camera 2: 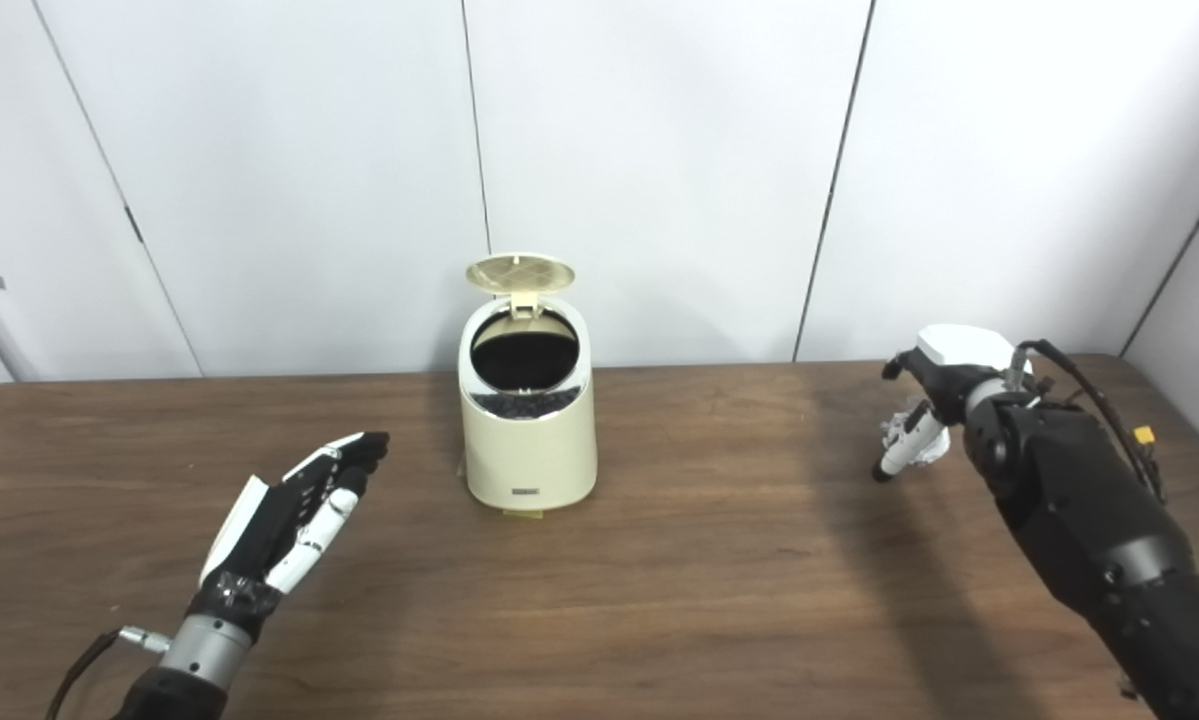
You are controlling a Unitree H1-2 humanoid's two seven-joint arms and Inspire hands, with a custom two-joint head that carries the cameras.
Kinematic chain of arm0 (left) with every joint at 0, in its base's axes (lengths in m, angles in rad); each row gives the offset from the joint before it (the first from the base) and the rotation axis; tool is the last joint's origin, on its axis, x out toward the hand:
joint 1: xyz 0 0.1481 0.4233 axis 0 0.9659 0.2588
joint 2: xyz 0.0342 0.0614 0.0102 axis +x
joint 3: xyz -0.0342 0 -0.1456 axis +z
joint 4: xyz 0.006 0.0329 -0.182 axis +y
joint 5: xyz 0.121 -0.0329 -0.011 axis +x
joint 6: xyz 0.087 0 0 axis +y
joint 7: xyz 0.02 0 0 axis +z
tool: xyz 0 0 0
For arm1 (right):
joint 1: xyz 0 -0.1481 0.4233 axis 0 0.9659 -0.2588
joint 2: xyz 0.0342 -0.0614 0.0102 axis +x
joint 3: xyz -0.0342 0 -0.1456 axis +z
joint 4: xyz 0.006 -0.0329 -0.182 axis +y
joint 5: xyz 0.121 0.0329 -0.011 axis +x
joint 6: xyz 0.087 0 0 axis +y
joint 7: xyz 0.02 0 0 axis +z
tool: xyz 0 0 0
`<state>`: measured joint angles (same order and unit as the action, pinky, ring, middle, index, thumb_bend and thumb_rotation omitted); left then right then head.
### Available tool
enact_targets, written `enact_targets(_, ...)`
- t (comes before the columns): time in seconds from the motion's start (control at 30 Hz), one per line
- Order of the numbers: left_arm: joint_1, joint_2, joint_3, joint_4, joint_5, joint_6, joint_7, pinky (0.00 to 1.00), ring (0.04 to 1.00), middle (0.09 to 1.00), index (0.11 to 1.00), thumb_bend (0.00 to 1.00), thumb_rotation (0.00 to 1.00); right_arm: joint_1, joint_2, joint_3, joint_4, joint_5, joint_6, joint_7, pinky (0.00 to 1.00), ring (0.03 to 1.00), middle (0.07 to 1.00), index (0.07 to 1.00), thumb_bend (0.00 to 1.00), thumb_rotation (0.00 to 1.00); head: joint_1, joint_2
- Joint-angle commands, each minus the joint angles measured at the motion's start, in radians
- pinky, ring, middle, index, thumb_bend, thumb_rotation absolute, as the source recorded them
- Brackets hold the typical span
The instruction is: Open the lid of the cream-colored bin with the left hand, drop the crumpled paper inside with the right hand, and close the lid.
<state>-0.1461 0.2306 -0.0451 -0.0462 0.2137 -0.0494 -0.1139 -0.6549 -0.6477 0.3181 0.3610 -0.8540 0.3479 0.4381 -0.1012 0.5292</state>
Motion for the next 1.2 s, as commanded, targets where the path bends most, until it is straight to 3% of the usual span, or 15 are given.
enact_targets(0.0,-0.033,0.005,0.006,-0.042,0.013,-0.014,0.017,0.79,0.846,0.847,0.871,0.41,0.85,-0.042,-0.037,-0.017,0.002,0.015,-0.005,-0.003,0.85,0.905,0.876,0.807,0.95,0.26,-0.001,0.001)
enact_targets(0.03,-0.033,0.006,0.006,-0.042,0.016,-0.018,0.019,0.78,0.839,0.844,0.864,0.40,0.86,-0.042,-0.035,-0.018,0.006,0.021,0.002,0.002,0.78,0.890,0.880,0.813,0.93,0.24,-0.001,0.001)
enact_targets(0.2,-0.029,0.003,0.008,-0.053,0.024,-0.015,0.018,0.77,0.836,0.843,0.860,0.41,0.86,-0.024,-0.033,-0.034,0.013,0.080,-0.024,-0.002,0.65,0.802,0.869,0.810,0.91,0.20,0.002,0.009)
enact_targets(0.4,-0.028,0.000,0.009,-0.057,0.034,-0.011,0.021,0.78,0.837,0.840,0.856,0.41,0.87,-0.020,-0.033,-0.020,-0.004,0.100,-0.012,0.014,0.64,0.797,0.857,0.788,0.92,0.17,0.004,0.011)
enact_targets(0.6,-0.028,-0.003,0.012,-0.056,0.023,-0.016,0.019,0.78,0.841,0.844,0.860,0.41,0.87,-0.037,-0.045,0.026,0.046,0.088,-0.045,0.034,0.63,0.764,0.811,0.782,0.89,0.16,0.005,0.012)
enact_targets(0.77,-0.027,-0.004,0.012,-0.060,0.036,-0.018,0.025,0.78,0.837,0.840,0.857,0.41,0.87,-0.028,-0.049,0.035,0.010,0.086,-0.036,0.051,0.46,0.623,0.730,0.758,0.92,0.16,0.007,0.013)
enact_targets(0.9,-0.026,-0.004,0.012,-0.063,0.044,-0.020,0.029,0.77,0.829,0.832,0.850,0.41,0.87,-0.027,-0.047,0.047,0.000,0.069,-0.008,0.072,0.46,0.633,0.743,0.767,0.88,0.13,0.008,0.015)
enact_targets(1.03,-0.025,-0.003,0.012,-0.066,0.046,-0.014,0.030,0.79,0.834,0.835,0.854,0.42,0.88,-0.023,-0.046,0.049,0.028,0.063,-0.039,0.033,0.50,0.669,0.753,0.738,0.87,0.08,0.009,0.016)
enact_targets(1.07,-0.024,-0.003,0.012,-0.066,0.046,-0.014,0.030,0.78,0.830,0.831,0.852,0.42,0.88,-0.022,-0.043,0.048,0.039,0.059,-0.044,0.013,0.44,0.586,0.689,0.721,0.83,0.03,0.009,0.017)
enact_targets(1.1,-0.024,-0.003,0.012,-0.067,0.046,-0.013,0.030,0.78,0.831,0.832,0.853,0.42,0.88,-0.021,-0.041,0.047,0.048,0.056,-0.047,-0.002,0.40,0.529,0.591,0.697,0.70,0.02,0.009,0.017)
enact_targets(1.13,-0.024,-0.004,0.012,-0.067,0.048,-0.013,0.032,0.78,0.831,0.832,0.853,0.43,0.88,-0.020,-0.031,0.040,0.066,0.048,-0.033,-0.038,0.38,0.499,0.541,0.685,0.64,0.01,0.009,0.017)
enact_targets(1.17,-0.023,-0.005,0.012,-0.066,0.049,-0.015,0.034,0.78,0.827,0.830,0.850,0.43,0.88,-0.021,-0.019,0.036,0.086,0.034,-0.014,-0.078,0.33,0.435,0.508,0.570,0.57,0.00,0.009,0.017)
